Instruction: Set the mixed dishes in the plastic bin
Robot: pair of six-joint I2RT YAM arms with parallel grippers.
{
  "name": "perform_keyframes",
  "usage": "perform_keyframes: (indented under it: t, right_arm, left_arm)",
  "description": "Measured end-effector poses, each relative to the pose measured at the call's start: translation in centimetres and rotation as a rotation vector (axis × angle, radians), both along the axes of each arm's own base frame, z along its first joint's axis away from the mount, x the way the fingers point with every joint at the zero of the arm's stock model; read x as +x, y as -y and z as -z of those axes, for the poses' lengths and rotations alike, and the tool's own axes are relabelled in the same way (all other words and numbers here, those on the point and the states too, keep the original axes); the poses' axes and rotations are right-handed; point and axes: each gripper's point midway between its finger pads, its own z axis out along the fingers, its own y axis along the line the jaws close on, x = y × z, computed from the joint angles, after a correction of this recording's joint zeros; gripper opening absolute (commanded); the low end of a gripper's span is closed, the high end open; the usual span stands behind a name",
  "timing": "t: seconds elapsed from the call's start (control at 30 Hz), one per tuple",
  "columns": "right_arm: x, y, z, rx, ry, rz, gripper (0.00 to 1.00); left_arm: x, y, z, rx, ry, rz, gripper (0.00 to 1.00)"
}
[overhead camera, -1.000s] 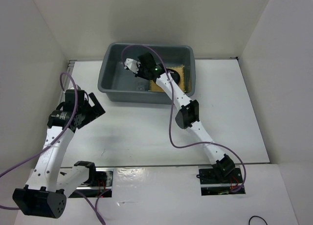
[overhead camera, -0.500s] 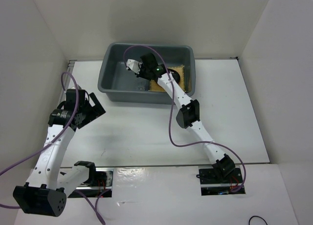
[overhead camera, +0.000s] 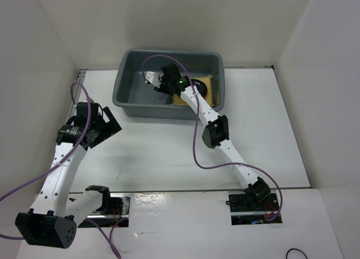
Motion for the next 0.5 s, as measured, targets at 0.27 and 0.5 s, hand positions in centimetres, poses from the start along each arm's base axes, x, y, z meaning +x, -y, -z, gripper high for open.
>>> perform_keyframes:
  t: [0.27,0.5]
  right_arm:
    - [1.7,0.0,-3.1,0.124,0.058,0.112,0.9]
    - [1.1,2.2,-18.9,0.36,0.199,0.236,0.98]
  left_arm:
    - [-0.1,0.0,-0.5,-0.002,0.024,0.0,1.0]
    - [-1.4,-0.5,-4.5,-0.01,0.215,-0.014,1.0]
